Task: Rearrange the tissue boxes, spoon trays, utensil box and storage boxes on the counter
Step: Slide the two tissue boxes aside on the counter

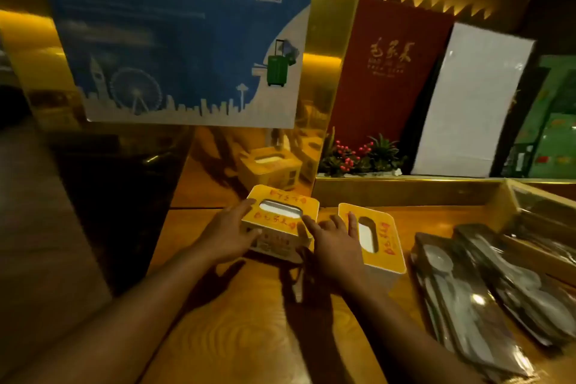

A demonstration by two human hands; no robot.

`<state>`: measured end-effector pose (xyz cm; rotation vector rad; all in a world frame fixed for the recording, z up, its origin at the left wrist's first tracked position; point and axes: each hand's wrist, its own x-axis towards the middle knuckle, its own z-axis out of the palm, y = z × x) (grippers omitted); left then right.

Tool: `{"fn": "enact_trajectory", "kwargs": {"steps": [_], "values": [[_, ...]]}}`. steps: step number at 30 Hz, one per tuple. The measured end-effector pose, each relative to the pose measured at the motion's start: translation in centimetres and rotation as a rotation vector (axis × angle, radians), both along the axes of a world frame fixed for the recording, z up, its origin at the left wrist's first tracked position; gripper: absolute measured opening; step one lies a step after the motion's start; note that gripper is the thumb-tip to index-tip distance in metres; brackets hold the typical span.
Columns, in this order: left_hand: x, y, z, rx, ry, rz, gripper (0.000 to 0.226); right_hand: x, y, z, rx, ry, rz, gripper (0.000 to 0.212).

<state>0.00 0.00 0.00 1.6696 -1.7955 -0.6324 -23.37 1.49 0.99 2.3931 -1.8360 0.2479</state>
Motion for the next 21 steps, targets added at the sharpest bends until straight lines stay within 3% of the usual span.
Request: {"fn": "enact_trajectory", "kwargs": {"steps": [4,10,21], "values": [[-0.4,-0.4,-1.3,-0.03,0.077,0.014,0.071,0.5,-0.7,-0.4,-0.038,-0.018,-0.002,0.043],[0.2,2.4,-2.3,-0.106,0.081,0.141,0.068,0.6,0.6,-1.2,-0.094,-0.093,0.076,0.037],[-1.7,11.2,-3.5,-0.143,0.212,0.298,0.063,-1.4,5.0,-2.2,-0.089,-0.139,0.299,0.065]]}}
